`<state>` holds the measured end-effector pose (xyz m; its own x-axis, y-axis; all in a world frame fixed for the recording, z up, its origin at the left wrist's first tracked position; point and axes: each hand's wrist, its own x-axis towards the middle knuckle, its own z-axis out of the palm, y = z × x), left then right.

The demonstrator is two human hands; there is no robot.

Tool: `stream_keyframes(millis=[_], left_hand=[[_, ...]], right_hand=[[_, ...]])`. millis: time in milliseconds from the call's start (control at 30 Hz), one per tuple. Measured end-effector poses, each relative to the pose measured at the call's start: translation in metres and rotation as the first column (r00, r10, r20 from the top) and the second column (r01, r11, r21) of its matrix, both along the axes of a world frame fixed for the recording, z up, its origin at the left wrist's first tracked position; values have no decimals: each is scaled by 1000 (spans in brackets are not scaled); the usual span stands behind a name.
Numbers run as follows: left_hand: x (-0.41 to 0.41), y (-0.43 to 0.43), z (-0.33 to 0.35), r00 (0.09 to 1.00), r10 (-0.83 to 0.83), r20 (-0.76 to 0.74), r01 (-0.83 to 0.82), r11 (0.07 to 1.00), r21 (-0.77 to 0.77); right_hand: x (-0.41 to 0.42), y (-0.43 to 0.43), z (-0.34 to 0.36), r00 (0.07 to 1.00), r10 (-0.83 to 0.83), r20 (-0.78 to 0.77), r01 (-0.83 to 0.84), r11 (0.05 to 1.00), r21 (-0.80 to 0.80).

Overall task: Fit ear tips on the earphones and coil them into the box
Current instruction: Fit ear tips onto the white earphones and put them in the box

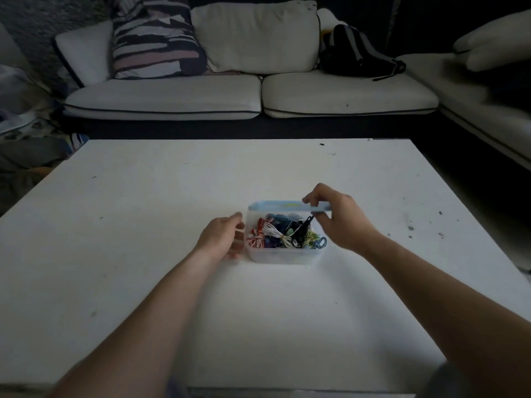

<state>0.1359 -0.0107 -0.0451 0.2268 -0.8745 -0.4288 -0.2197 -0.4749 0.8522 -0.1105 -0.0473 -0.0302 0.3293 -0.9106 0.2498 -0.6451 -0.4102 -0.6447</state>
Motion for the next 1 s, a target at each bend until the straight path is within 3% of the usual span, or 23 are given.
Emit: stream_keyframes(millis=[67, 133, 233, 333, 533, 600, 733, 800, 867, 1000], left_hand=[[-5, 2, 3, 999, 16, -28, -17, 1000, -15], [-9, 4, 4, 999, -23, 36, 25, 999, -42], [-11, 9, 3, 985, -62, 159, 81, 990, -116], [-10, 11, 0, 983, -62, 175, 86, 987, -135], [-7, 12, -4, 978, -103, 181, 130, 981, -145], [-6, 13, -5, 975, -117, 187, 145, 979, -142], [-8, 11, -9, 959, -143, 244, 194, 960, -200], [-10, 9, -11, 892, -160, 423, 272, 937, -218], [-12, 7, -12, 766, -177, 618, 329, 934, -141], [-20, 9, -17, 535, -292, 793, 436, 899, 37]], right_hand=[[5, 10, -8, 996, 79, -41, -79, 997, 7], [7, 17, -15, 987, 136, -91, -133, 990, 46], [-1, 19, -21, 979, 154, -136, -138, 983, 119], [-13, 20, -24, 964, 161, -210, -127, 977, 170], [-13, 22, -29, 993, 28, -118, -16, 995, 96], [-10, 21, -33, 982, -50, -182, 61, 996, 58], [-10, 22, -33, 961, -41, -274, 105, 969, 226], [-11, 23, -33, 950, -19, -313, 94, 970, 225], [-11, 23, -34, 933, -2, -361, 83, 974, 208], [-10, 22, -38, 895, 25, -445, 59, 983, 174]])
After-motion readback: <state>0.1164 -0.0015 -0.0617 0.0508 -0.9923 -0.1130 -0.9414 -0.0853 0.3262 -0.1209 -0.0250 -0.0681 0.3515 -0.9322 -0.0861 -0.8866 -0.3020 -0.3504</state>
